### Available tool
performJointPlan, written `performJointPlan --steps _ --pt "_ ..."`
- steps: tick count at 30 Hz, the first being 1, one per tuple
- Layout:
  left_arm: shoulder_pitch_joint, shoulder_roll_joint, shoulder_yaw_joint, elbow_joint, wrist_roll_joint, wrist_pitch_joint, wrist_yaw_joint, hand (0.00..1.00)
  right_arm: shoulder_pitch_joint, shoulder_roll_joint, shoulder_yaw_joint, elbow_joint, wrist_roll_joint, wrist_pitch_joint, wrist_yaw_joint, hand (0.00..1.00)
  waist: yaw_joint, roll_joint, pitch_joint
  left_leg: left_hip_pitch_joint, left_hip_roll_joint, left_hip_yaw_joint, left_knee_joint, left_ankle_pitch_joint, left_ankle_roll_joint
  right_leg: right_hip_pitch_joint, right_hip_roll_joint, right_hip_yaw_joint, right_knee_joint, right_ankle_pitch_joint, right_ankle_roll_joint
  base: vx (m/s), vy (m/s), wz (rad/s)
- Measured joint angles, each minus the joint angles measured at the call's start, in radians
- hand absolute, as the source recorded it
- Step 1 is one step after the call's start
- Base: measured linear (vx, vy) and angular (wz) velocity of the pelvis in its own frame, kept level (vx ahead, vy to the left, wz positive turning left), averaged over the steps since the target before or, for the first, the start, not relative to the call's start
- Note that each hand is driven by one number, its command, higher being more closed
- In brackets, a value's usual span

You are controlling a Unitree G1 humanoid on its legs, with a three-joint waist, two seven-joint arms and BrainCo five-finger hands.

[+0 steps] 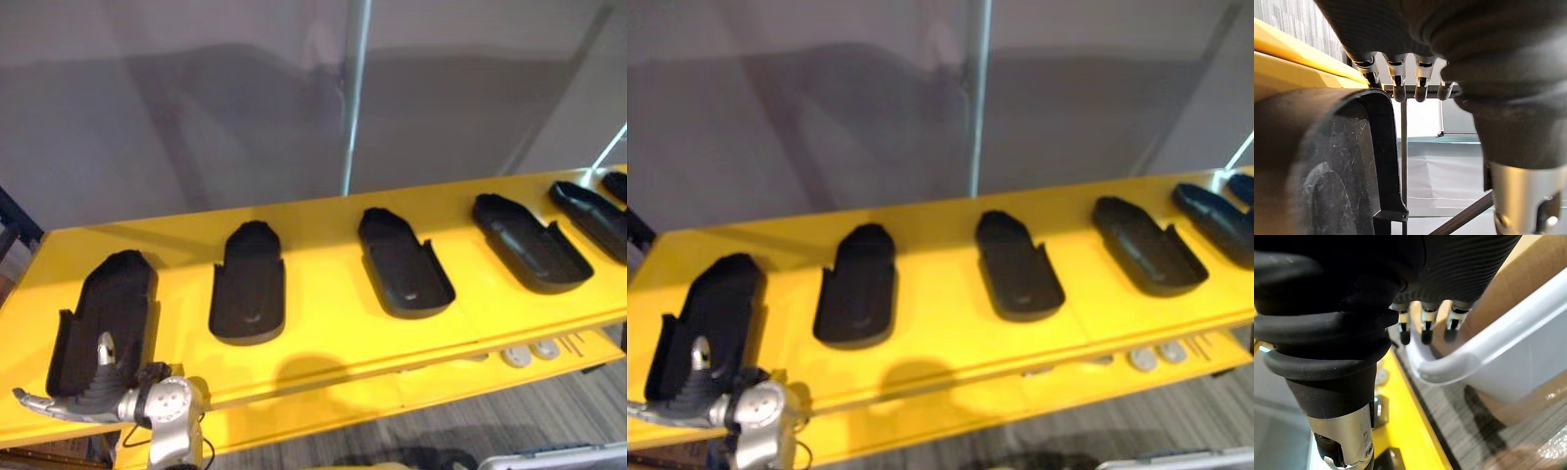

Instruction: Walk over and take plastic housings, then place them on the shelf

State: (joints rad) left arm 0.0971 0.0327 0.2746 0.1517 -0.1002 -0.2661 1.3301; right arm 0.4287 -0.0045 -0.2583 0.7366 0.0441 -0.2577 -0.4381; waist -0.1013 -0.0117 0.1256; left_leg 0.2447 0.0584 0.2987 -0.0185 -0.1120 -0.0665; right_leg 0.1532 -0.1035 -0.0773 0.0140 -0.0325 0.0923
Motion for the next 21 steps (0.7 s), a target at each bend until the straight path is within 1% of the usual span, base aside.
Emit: performJointPlan --steps 1,8,11,13,16,18,19,21 --pt "-0.002 0.0 0.0 0.008 0.0 0.008 0.0 0.0 0.0 -0.001 0.007 -0.002 0.0 0.0 0.0 0.0 0.0 0.0 0.0 -0.001 0.003 0.002 0.011 -0.005 0.0 0.001 0.0 0.002 0.002 -0.001 -0.001 -0.03 -0.013 -0.05" --pt "-0.018 0.001 0.03 0.049 -0.002 0.016 0.001 0.0 0.008 -0.004 0.007 -0.004 0.0 0.003 -0.001 0.0 0.0 0.001 0.0 -0.002 0.007 0.015 0.028 -0.015 -0.003 -0.004 0.002 0.021 0.016 -0.002 -0.003 -0.06 -0.001 -0.08" --pt "-0.019 0.002 0.032 0.072 -0.002 0.027 0.003 0.0 0.022 -0.005 0.007 -0.007 0.0 0.02 -0.006 0.0 -0.001 0.001 0.0 -0.002 0.007 0.017 0.028 -0.015 -0.002 -0.008 0.001 0.023 0.02 -0.002 -0.003 -0.01 0.0 -0.01" --pt "-0.019 0.002 0.038 0.079 -0.003 0.029 0.006 0.0 0.028 -0.005 0.007 -0.007 0.0 0.024 -0.014 0.0 -0.002 0.0 0.0 -0.002 0.007 0.019 0.028 -0.015 -0.002 -0.013 0.002 0.025 0.021 -0.002 -0.003 0.0 0.0 0.0" --pt "-0.022 0.002 0.06 0.082 -0.001 0.035 0.006 0.0 0.031 -0.006 0.008 -0.008 0.0 0.024 -0.02 0.0 -0.012 -0.001 0.0 -0.002 0.007 0.019 0.028 -0.015 -0.002 -0.013 0.002 0.025 0.021 -0.002 -0.003 0.0 0.0 0.0" --pt "-0.031 0.015 0.069 0.09 -0.001 0.048 0.006 0.0 0.032 -0.006 0.011 -0.01 0.0 0.024 -0.02 0.0 -0.018 0.0 0.0 -0.002 0.007 0.02 0.028 -0.015 -0.002 -0.013 0.002 0.025 0.021 -0.002 -0.003 0.0 0.0 0.0" --pt "-0.049 0.035 0.069 0.107 -0.001 0.056 0.007 0.0 0.033 -0.008 0.021 -0.01 0.0 0.024 -0.021 0.0 -0.019 -0.001 0.0 -0.001 0.008 0.021 0.029 -0.015 -0.002 -0.013 0.003 0.026 0.022 -0.002 -0.003 0.0 0.0 0.0" --pt "-0.065 0.049 0.071 0.111 -0.001 0.057 0.007 0.0 0.033 -0.009 0.028 -0.011 0.0 0.024 -0.022 0.0 -0.019 -0.001 0.0 -0.001 0.008 0.023 0.029 -0.015 -0.002 -0.014 0.003 0.028 0.023 -0.002 -0.003 -0.03 -0.01 -0.04"
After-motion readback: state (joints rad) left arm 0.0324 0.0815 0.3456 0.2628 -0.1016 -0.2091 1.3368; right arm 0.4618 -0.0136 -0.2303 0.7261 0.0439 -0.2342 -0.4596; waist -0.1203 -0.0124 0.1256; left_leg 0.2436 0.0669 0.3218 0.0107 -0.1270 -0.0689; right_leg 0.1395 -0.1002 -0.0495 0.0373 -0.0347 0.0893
